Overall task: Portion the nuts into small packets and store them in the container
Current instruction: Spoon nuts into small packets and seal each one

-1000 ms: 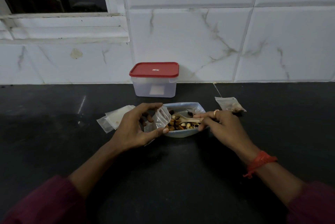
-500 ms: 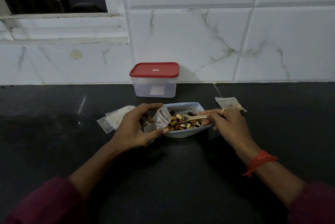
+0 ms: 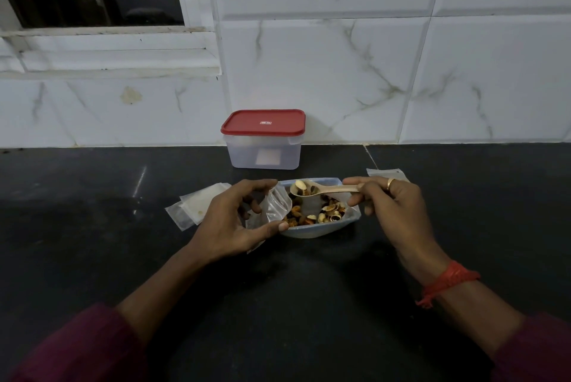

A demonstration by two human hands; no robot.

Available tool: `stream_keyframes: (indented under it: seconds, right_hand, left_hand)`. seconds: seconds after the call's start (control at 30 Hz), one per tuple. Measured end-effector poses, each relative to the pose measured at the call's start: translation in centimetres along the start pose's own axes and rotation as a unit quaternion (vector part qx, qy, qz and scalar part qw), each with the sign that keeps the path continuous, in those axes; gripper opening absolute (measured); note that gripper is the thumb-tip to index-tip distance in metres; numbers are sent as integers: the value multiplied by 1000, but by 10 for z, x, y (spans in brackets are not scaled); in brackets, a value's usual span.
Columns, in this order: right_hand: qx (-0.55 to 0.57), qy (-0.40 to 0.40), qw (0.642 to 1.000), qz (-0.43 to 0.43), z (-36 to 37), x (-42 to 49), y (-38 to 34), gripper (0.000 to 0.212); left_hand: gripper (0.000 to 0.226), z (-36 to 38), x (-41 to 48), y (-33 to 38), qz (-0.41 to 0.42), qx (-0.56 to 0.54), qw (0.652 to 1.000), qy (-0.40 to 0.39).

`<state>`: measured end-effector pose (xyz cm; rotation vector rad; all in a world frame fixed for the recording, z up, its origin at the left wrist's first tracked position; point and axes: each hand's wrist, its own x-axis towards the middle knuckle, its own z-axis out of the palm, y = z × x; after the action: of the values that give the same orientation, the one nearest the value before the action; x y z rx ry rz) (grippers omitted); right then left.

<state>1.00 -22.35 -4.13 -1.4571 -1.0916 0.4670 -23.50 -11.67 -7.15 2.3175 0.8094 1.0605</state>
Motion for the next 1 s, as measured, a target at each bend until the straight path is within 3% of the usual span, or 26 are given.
stream_keyframes:
  seconds: [0.1,0.2,0.33,0.5,0.63,0.8,0.93,1.0]
  right_hand:
    - [16,-37,998,-51,5,-11,-7,27]
    - [-59,-77,982,-160,12,-21,-5,24]
    - [-218,-43,914,-340,19,-21,6,37]
    - [-279,-49,883,-374,18,-21,10,65]
    - [-302,-38,858,-413,17,-18,12,36]
    - [-201,1,920,-336,17,-17,5,35]
    - [-126,49,947,-291,4,-6,3,24]
    - [-145,48,947,-281,-1,0,6,20]
  left_hand:
    - [71,1,0,1,-3,-5,1000,4]
    - [68,3,0,1,-14,-19,1000,12]
    - [68,2,1,-1,-45,-40,998,22]
    - [67,2,2,-3,-50,-31,998,24]
    - [67,2,1,-3,-57,-33,998,19]
    - [81,-3,2,-5,-69,-43,997,-11]
    - [88,-10,5,-7,-75,-63,994,-58]
    - [89,-12,6,-9,-84,-87,990,-74]
